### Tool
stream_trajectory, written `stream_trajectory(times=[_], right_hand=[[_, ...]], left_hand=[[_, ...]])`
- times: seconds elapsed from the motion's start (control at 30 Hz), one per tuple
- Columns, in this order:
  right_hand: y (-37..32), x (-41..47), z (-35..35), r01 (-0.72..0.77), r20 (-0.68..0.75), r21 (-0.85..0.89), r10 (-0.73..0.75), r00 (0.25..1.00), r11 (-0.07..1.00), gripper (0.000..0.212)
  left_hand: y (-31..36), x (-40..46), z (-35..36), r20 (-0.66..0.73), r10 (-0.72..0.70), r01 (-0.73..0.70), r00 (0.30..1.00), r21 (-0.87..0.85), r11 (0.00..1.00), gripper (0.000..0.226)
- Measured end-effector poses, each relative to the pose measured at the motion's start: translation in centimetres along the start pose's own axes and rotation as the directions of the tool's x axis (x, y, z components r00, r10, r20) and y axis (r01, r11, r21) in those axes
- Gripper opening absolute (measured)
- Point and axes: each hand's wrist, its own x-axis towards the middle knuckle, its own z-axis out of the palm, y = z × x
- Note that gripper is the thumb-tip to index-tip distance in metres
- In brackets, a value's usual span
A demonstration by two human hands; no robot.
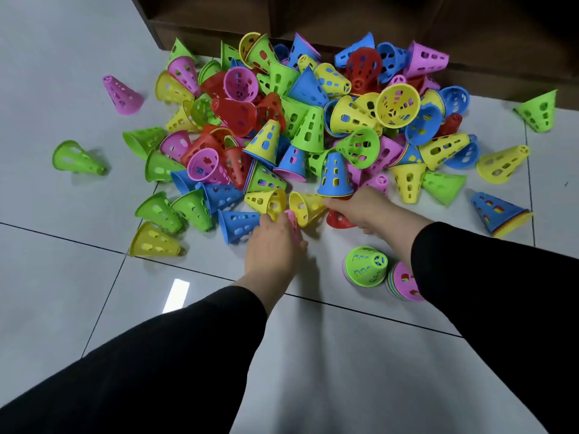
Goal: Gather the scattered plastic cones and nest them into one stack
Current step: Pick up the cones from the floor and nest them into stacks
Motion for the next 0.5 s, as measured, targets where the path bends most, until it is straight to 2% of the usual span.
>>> stream_trajectory(times=[0.17,0.23,0.3,0.4,0.5], right_hand=[[0.6,-0.4,-0.8,-0.057,0.044,0.088,0.053,0.998,0.994,0.027],[1.0,-0.9,-1.8,-0.078,0.065,0.109,0.071,0.995,0.991,0.033],[1.5,-1.8,-3.3,-0.080,0.066,0.142,0.072,0.995,0.987,0.040],[2.4,-3.1,-6.2,0.009,0.004,0.208,-0.010,1.000,0.978,0.032],[3.8,-4.9,-9.1,0.146,-0.109,0.338,-0.115,0.987,0.930,0.020]], left_hand=[[0.1,-0.3,0.3,0.047,-0.046,0.052,0.998,-0.131,0.990,0.040],[0.0,-0.8,-0.1,0.052,-0.005,0.014,0.999,-0.172,0.985,0.043],[0.1,-1.6,-1.1,-0.001,0.041,-0.040,0.999,-0.332,0.942,0.047],[1.0,-2.7,-2.7,-0.088,0.056,-0.099,0.995,-0.640,0.762,0.058],[3.5,-3.5,-3.7,-0.072,0.018,-0.071,0.997,-0.838,0.541,0.066]])
